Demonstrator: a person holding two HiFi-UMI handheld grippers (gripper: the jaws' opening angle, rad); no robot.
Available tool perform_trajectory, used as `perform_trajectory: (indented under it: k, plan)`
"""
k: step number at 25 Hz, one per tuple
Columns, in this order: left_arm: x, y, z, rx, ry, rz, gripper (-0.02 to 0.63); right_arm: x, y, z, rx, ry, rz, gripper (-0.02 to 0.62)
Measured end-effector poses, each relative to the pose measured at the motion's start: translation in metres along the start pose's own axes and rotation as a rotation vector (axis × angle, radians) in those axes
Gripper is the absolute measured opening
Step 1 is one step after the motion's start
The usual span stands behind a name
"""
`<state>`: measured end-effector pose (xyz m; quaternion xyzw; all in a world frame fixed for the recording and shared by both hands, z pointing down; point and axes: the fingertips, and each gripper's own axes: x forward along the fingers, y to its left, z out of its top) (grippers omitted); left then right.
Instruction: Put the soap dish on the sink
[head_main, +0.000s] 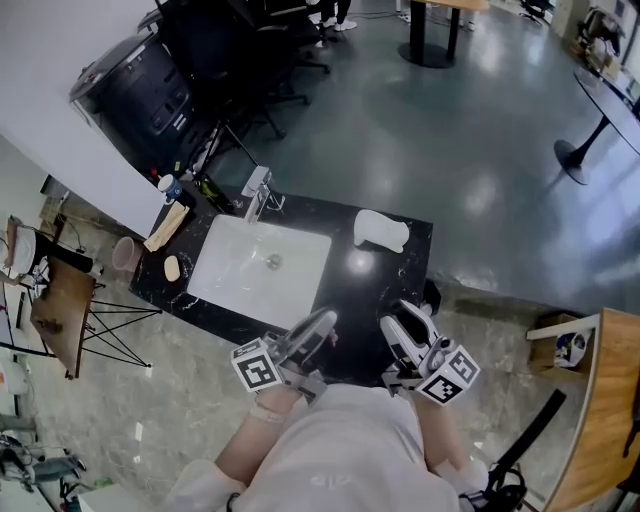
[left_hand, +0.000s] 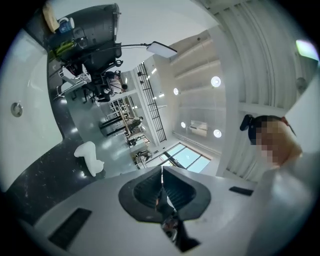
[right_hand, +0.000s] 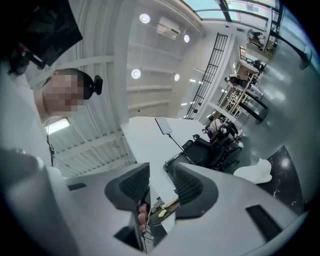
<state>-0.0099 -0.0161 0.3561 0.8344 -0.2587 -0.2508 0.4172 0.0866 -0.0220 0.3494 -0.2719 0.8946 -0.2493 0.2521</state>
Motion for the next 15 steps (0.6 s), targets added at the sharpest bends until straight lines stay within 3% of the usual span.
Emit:
perform_trajectory:
  k: [4, 15]
  plan:
    - [0.001, 0.0, -0.001, -0.044, -0.014, -0.009, 0.009, -0.003, 0.001, 0.002, -0.005, 0.002, 0.005, 0.164]
    - [0.005, 0.003, -0.009, -0.07, -0.006, -0.008, 0.009, -0.017, -0.008, 0.004, 0.014, -0.014, -0.014, 0.164]
